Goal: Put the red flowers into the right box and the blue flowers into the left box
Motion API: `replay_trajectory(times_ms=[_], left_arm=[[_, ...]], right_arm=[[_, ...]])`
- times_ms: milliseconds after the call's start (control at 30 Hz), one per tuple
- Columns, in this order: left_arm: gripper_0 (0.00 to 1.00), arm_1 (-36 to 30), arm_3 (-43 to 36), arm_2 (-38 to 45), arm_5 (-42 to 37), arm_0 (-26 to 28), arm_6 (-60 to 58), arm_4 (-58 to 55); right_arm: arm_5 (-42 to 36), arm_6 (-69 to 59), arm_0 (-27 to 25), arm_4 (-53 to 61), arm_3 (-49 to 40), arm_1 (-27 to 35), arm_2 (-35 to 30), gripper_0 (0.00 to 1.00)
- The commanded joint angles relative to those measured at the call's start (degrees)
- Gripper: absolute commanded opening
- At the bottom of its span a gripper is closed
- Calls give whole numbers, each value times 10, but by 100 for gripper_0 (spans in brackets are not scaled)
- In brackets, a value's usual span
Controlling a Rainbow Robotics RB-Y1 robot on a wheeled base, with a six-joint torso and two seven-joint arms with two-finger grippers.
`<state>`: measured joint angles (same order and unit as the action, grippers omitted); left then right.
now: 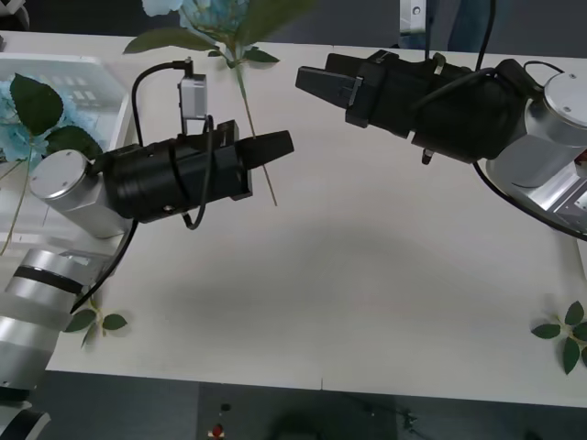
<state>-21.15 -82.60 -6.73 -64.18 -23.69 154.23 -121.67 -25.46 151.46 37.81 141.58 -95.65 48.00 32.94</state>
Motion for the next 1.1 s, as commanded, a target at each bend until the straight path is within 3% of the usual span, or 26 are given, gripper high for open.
replay_trajectory(times_ms=[33, 200, 533, 900, 1100], left_arm=[[0, -49, -13, 23, -16, 13, 8, -17], [0, -120, -13, 54, -17, 1, -19, 2], [0, -151, -13, 177, -118, -34, -365, 205], [0, -160, -17, 311, -286, -98, -525, 489], [0, -220, -77, 296, -351, -124, -592, 599]], right_arm=[[7, -21, 10, 3, -5, 69, -8, 100], [-35, -24, 10, 3, 56, 145, -3, 100], [-193, -70, 17, 36, 232, 223, -8, 100], [-452, -37, 17, 130, 251, 313, -46, 100], [-518, -20, 10, 130, 212, 353, -48, 100]])
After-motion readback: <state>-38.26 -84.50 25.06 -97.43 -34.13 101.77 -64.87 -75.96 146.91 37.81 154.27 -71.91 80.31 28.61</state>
